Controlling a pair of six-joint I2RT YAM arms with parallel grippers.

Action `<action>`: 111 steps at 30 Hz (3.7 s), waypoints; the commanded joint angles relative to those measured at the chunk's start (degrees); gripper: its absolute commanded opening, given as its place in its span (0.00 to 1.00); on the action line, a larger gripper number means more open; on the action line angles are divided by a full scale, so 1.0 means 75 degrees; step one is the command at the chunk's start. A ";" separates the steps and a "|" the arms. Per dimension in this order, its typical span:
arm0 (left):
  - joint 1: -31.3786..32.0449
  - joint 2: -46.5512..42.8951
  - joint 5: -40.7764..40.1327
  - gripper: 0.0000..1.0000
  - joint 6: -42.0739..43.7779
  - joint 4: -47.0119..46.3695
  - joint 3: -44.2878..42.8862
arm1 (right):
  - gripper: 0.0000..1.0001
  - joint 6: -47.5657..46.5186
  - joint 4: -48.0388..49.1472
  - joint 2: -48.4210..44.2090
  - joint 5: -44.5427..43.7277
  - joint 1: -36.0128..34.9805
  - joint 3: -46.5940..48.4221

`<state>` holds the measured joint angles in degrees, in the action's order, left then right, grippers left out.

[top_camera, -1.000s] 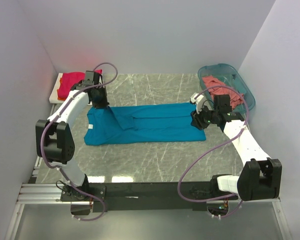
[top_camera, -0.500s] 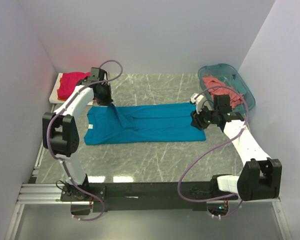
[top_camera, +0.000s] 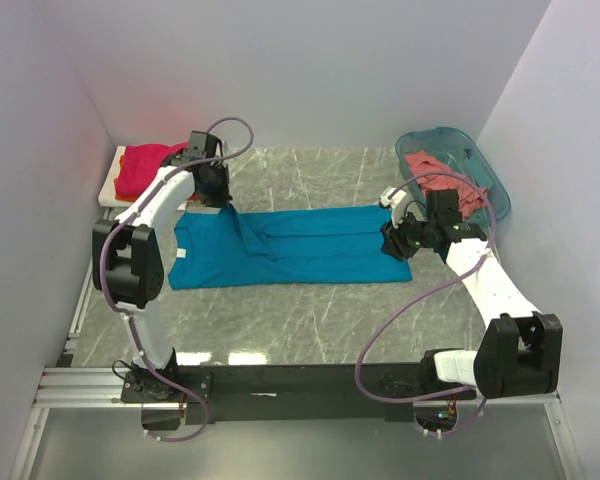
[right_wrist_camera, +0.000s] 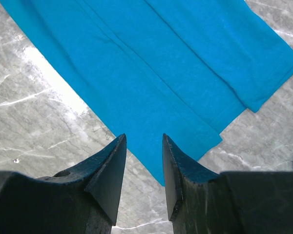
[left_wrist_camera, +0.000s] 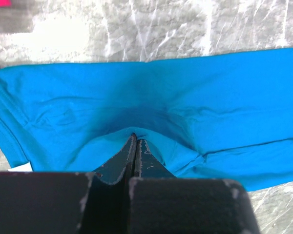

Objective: Fold and stack the t-shirts
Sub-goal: Fold the tshirt

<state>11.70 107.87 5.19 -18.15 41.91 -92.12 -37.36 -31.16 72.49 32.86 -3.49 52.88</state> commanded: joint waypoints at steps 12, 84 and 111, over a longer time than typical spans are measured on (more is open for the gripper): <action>0.0443 0.0651 -0.0141 0.01 0.0252 0.0318 -0.1077 | 0.43 -0.0081 0.0006 0.0073 0.0130 0.0020 0.0109; -0.0154 -0.9801 -0.3482 0.99 -0.0662 -0.2717 0.6493 | 0.41 0.3423 -0.0475 0.8030 -0.4194 -0.6473 0.8687; -0.0154 -0.9755 -0.3282 0.99 -0.0673 -0.2705 0.6470 | 0.14 0.3037 -0.0334 0.7926 -0.4990 -0.6438 0.8441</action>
<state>10.74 35.03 -20.34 -23.64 23.40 -43.09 -13.58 -35.62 136.81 -1.72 -51.77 116.11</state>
